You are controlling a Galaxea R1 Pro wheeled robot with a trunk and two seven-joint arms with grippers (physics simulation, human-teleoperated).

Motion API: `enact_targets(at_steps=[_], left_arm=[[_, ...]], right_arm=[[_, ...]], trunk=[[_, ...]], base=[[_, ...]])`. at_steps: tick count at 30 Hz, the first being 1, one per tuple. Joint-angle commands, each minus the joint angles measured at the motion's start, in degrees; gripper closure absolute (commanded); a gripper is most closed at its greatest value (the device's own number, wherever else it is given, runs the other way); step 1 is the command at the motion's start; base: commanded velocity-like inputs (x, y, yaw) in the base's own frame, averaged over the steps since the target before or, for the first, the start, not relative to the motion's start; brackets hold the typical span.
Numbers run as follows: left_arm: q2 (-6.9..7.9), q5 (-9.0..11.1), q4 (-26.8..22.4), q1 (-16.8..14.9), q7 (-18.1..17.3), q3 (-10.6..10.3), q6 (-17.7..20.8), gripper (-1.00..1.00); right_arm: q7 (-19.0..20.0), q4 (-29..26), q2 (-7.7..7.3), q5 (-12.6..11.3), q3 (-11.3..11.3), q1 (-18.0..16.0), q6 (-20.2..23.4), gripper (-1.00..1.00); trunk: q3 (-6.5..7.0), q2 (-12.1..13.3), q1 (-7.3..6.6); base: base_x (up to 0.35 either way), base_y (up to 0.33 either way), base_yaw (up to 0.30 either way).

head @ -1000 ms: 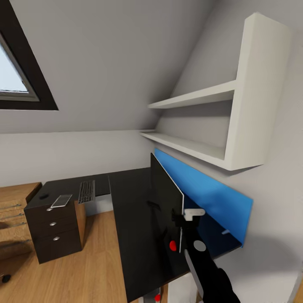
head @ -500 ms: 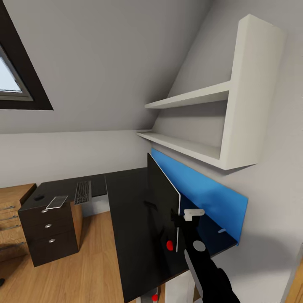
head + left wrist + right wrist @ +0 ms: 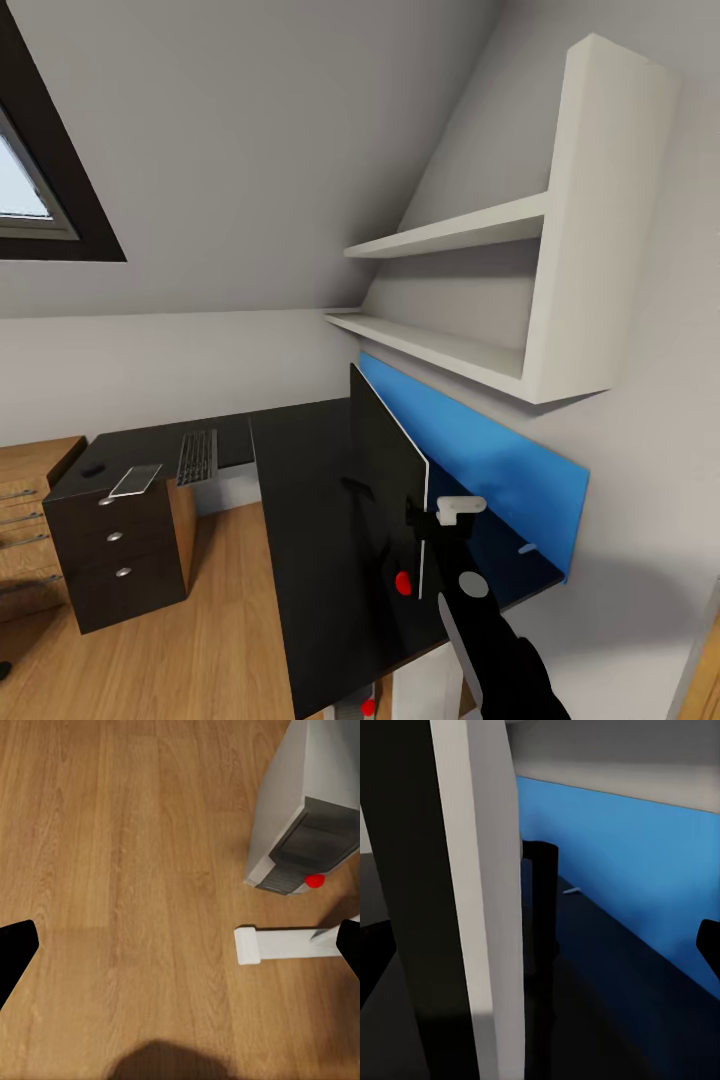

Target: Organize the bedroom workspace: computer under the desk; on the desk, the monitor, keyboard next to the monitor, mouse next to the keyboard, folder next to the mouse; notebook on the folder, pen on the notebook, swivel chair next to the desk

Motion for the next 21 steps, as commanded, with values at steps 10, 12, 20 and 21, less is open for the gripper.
enact_targets(at_steps=[10,12,20,21], left_arm=[[0.05,0.31,0.02,-0.03,0.47,-0.49,-0.24,-1.00],[0.05,0.31,0.02,-0.04,0.47,-0.49,-0.24,-1.00],[0.05,0.31,0.02,-0.04,0.47,-0.49,-0.24,-1.00],[0.05,0.31,0.02,-0.05,0.47,-0.49,-0.24,-1.00]], right_arm=[[-0.37,0.06,0.00,0.57,0.07,-0.02,0.07,-1.00],[-0.37,0.06,0.00,0.57,0.07,-0.02,0.07,-1.00],[-0.37,0.04,0.00,0.57,0.07,-0.02,0.07,-1.00],[-0.37,0.05,0.00,0.57,0.07,-0.02,0.07,-1.00]], trunk=[[-0.01,-0.03,0.01],[-0.01,-0.03,0.01],[-0.01,-0.03,0.01],[-0.01,-0.03,0.01]], base=[[-0.013,0.000,0.000],[-0.098,0.000,0.000],[-0.182,0.000,0.000],[-0.211,0.000,0.000]])
